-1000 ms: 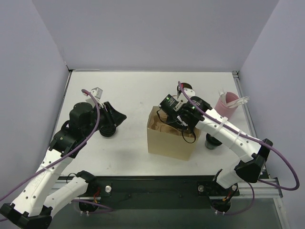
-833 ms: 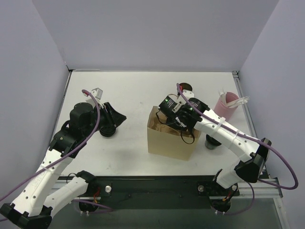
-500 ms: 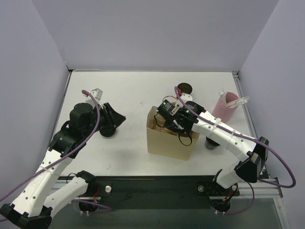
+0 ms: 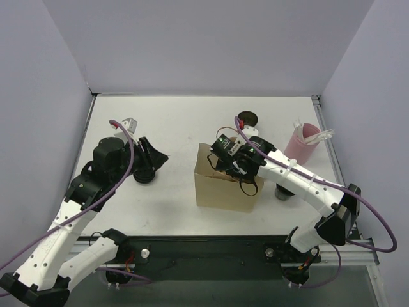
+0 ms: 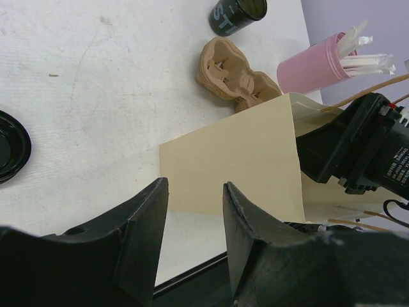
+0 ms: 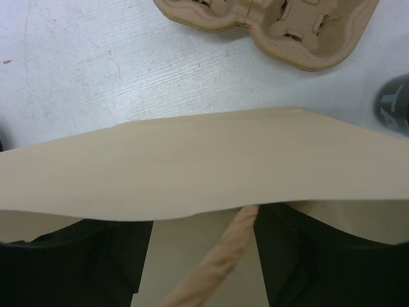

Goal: Pack the takeout coffee

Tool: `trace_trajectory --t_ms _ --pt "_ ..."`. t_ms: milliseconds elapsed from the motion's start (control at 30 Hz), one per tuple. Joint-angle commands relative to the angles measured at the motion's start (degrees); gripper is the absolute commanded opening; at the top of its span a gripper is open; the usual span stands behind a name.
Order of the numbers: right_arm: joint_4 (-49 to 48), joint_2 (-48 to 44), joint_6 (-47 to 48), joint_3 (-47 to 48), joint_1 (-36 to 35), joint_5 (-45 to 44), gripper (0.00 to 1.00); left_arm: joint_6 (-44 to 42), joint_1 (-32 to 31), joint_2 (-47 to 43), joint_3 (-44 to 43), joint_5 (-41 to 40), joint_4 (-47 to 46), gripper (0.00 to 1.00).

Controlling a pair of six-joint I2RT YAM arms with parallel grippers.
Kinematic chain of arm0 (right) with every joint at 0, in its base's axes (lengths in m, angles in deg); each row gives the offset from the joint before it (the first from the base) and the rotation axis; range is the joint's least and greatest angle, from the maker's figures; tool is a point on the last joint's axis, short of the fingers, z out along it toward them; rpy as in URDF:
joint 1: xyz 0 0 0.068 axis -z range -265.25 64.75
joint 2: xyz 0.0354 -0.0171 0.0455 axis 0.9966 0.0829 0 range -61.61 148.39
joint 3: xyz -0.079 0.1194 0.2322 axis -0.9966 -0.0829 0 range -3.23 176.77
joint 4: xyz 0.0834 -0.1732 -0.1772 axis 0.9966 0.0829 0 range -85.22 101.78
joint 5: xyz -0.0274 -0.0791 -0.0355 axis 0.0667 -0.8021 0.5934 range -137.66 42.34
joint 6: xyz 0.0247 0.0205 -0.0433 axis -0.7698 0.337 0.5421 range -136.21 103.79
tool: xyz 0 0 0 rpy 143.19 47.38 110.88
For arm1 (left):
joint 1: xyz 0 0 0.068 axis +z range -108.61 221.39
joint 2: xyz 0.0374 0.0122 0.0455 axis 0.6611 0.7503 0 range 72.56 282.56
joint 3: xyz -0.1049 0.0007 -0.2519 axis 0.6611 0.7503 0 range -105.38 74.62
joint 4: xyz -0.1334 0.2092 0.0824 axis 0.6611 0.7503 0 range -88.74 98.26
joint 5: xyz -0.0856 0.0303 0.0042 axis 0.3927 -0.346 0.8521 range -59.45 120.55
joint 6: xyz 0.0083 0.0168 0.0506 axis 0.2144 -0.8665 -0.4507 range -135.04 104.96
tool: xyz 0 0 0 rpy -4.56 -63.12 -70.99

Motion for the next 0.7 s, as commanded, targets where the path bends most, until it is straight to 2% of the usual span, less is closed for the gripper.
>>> trace_trajectory --t_ms 0,300,667 --pt "3.0 -2.8 1.1 0.8 -0.2 -1.2 0.58 -1.6 -0.4 1.4 -3.4 1.4 -0.7 0.50" --pt "0.8 -3.4 3.4 1.0 -0.3 3.0 0.53 -1.6 -3.3 5.2 -7.4 3.9 -1.0 0.52" --pt "3.9 -7.8 5.9 8.1 -0.1 9.8 0.56 -4.2 -13.8 12.4 -16.3 -2.4 2.8 0.58"
